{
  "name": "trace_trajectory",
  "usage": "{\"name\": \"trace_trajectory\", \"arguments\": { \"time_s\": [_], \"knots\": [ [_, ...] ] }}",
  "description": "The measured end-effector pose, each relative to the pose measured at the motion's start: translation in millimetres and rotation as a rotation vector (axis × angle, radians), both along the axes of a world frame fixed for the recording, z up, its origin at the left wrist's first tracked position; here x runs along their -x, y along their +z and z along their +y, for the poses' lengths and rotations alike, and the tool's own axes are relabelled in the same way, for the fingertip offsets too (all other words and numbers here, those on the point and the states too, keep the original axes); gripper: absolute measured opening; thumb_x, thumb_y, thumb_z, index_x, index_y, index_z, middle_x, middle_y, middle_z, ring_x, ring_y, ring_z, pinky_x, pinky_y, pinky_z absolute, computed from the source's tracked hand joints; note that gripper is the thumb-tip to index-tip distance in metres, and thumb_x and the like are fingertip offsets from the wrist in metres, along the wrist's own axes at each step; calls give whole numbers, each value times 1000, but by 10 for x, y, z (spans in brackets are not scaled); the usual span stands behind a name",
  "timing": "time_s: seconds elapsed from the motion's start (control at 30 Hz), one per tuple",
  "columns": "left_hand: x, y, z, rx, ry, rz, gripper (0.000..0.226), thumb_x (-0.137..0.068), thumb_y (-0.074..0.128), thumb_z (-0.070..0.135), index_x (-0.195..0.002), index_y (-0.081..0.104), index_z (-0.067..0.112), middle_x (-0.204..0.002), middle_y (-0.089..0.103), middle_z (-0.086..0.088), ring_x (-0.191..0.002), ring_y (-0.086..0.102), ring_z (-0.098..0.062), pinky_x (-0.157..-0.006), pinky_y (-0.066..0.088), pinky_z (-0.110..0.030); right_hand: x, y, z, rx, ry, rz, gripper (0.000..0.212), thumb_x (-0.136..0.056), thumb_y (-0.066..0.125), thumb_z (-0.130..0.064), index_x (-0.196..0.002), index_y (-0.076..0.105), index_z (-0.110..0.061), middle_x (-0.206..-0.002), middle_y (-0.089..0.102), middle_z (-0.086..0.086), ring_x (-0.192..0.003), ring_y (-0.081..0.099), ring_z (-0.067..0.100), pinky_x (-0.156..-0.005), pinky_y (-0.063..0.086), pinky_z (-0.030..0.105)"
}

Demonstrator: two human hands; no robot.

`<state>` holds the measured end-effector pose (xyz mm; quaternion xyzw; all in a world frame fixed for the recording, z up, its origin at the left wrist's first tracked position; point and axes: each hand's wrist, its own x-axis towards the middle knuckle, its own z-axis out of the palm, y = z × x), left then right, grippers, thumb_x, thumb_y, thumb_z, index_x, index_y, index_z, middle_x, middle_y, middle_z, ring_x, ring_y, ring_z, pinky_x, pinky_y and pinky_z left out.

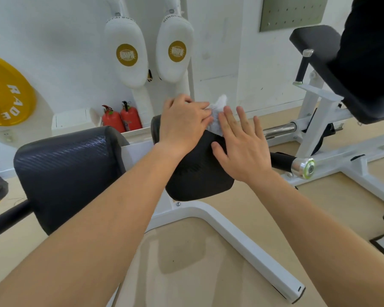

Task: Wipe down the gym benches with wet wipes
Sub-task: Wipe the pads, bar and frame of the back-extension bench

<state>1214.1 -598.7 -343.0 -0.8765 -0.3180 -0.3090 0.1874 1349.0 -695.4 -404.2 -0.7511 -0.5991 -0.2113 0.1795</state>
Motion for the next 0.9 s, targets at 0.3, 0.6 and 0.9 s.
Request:
{"name": "trace_trajectory", "arguments": {
  "time_s": [0.3, 0.6, 0.9],
  "knots": [
    [743, -145, 43, -136, 23, -67, 28, -100, 57, 36, -119, 74, 25, -109, 75, 5, -110, 61, -24, -94, 43, -45, 477, -64, 50, 5, 196, 7, 80, -97, 29, -56, -161, 8, -14, -169, 2, 3, -155, -5, 22, -126, 3, 49],
    [998, -191, 56, -43, 145, -174, 32, -102, 52, 37, -111, 76, 18, -128, 69, -2, -118, 60, -26, -99, 48, -46, 671, -96, 221, -50, 227, -102, 77, -97, 34, -52, -161, 16, -12, -169, 9, 4, -156, 3, 24, -125, 6, 52],
    [531, -531, -76, -250, -56, 15, 34, -101, 57, 16, -134, 63, 12, -138, 62, -5, -139, 47, -29, -119, 25, -51, 375, -309, -75, -55, 74, 37, 73, -100, 31, -50, -161, 10, -16, -169, 3, 1, -156, -6, 21, -126, 5, 49]
  ]
}}
